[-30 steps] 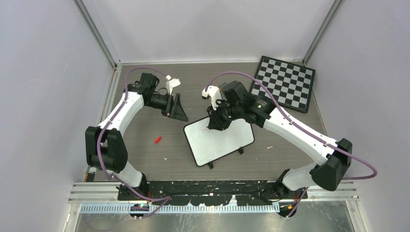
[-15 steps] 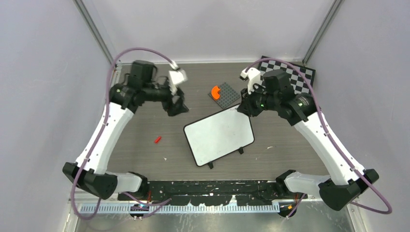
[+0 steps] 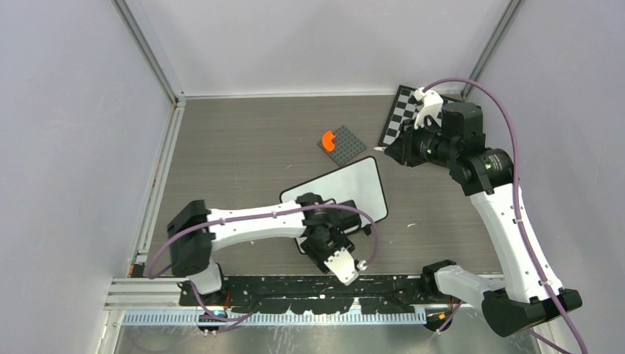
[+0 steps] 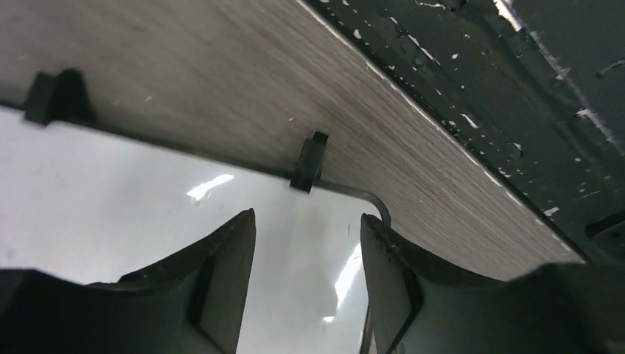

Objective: Write a sentence on the whiteboard
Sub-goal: Move the whiteboard to the center of the board.

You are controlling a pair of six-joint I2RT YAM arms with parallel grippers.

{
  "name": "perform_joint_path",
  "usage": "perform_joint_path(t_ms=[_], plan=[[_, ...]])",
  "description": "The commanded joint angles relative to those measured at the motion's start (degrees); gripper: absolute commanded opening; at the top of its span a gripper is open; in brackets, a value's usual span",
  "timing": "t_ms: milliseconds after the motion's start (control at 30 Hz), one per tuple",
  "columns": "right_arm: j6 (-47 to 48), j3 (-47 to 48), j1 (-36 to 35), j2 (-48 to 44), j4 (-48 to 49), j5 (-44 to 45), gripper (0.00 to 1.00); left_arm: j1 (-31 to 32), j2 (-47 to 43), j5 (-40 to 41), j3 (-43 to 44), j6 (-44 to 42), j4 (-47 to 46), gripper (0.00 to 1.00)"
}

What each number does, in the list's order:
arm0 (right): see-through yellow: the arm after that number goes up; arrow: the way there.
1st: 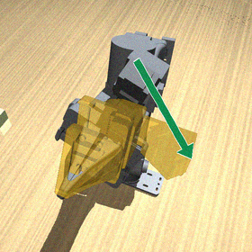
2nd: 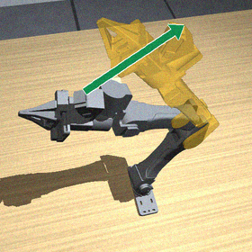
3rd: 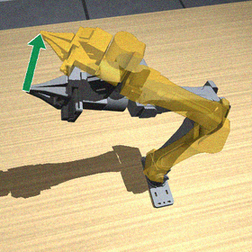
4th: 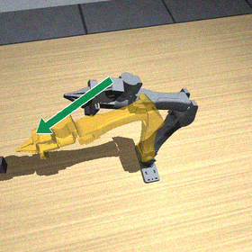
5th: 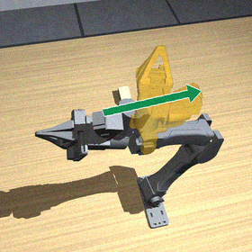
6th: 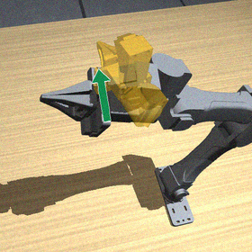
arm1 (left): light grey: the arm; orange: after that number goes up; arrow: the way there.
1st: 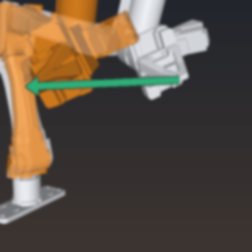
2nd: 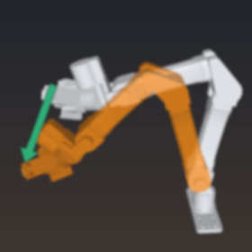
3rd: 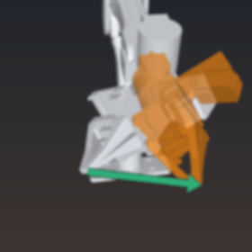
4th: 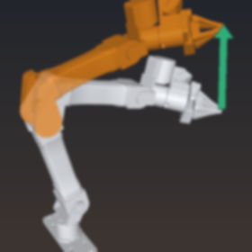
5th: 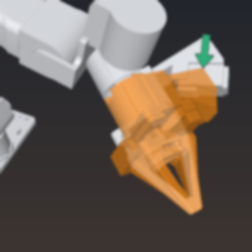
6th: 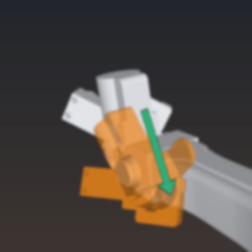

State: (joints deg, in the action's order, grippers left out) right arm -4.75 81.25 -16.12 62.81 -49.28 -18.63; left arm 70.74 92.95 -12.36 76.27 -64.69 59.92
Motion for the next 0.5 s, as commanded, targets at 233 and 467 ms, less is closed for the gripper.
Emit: perform_joint_path(t_ms=[233,467], plan=[[-2.5,-1.3,0.3,-0.6,2.8,-0.3,0.00,3.1,11.6,8.7,-0.8,-6.5,-4.9,0.50],[-2.3,-0.5,0.4,-0.1,2.1,-0.7,0.00,3.3,14.4,10.2,-2.3,-4.7,-5.6,0.30]])
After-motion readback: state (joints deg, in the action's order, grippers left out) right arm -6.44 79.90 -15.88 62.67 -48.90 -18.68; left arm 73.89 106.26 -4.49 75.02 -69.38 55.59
